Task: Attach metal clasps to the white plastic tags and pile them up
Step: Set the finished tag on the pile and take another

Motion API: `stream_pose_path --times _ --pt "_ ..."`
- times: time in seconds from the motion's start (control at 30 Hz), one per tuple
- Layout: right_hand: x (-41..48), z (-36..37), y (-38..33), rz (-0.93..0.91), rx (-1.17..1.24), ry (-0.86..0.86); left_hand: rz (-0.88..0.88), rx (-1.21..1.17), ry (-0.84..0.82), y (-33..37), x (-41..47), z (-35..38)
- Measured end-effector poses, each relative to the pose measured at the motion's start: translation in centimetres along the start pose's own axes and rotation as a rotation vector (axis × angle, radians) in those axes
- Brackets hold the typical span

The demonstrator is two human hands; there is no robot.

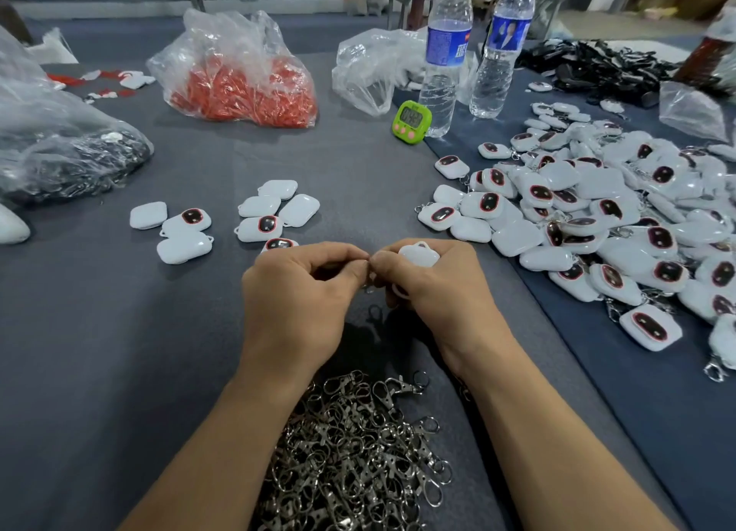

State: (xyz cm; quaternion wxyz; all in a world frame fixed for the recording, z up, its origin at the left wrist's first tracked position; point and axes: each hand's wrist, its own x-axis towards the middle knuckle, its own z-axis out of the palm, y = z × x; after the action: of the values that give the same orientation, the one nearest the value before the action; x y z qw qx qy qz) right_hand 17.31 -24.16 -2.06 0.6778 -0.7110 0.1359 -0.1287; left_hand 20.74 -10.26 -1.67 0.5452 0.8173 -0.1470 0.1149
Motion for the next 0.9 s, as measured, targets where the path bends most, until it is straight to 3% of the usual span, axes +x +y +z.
stream_pose_path --times 0.3,0.47,0.9 --pt "-0.11 -0.05 -0.26 -0.007 0.057 0.039 -0.141 -0.196 -0.052 -0.63 0.36 -0.22" --pt "-0.24 0.21 -0.47 -0.037 0.042 0.028 -0.052 -0.078 -0.076 -0.74 0.19 -0.62" --pt "-0.23 0.09 -0.50 -0.042 -0.010 0.013 0.040 -0.122 -0.166 -0.56 0.56 -0.41"
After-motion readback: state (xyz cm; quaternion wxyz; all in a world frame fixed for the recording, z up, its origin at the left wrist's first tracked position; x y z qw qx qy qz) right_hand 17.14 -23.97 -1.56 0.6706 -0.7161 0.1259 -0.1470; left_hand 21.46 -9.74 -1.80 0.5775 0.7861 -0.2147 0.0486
